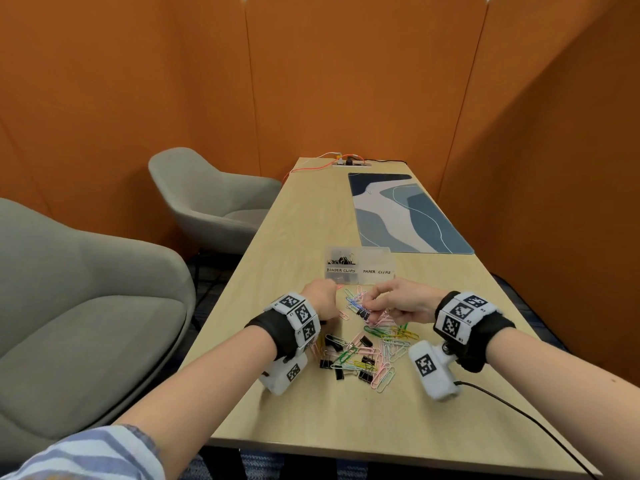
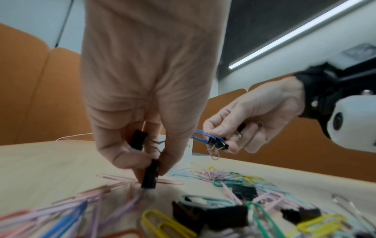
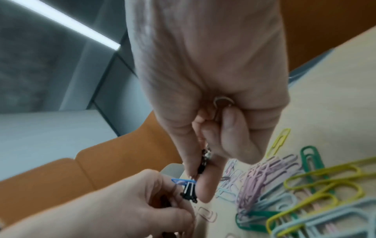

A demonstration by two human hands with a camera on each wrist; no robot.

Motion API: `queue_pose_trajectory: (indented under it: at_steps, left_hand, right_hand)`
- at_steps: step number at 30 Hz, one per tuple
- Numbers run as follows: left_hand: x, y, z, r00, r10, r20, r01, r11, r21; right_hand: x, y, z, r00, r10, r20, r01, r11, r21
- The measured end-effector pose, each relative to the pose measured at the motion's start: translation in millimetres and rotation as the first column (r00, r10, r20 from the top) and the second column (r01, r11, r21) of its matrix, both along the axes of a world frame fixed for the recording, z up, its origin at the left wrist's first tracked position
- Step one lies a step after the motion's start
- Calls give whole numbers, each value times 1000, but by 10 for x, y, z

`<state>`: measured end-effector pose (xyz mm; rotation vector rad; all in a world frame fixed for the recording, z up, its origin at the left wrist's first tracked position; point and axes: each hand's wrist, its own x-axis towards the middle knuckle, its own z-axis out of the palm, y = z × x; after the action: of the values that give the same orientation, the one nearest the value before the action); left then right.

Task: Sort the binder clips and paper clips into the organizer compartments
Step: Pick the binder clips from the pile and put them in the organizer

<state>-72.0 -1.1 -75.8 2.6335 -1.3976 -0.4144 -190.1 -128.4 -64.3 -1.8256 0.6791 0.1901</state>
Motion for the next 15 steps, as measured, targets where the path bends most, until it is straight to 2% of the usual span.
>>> queue_pose_trajectory:
  at_steps: [3,7,9,12,15]
  left_hand:
    - [93,-6,-16,998,39,-55,-42,998,-55]
    - [163,-5,48,992,37,-117,-61,977,-202]
    - [171,11,72,975,30,-218,-88,961,-261]
    - [162,49,96,934,-35,-356,-70,958,-277]
    - [169,54,65,889,-104,-446,6,976,-216]
  right_hand:
    - [20,-13,3,998,-48,-42,54,989,139]
    - [50,15,12,993,-97,-62,110,961,254]
    - [56,28,3,991,-104,-82,125,942,311]
    - [60,42,-13,989,-107,-102,137,916,377]
    - [74,33,-37,991,-93,-100,128,894,430]
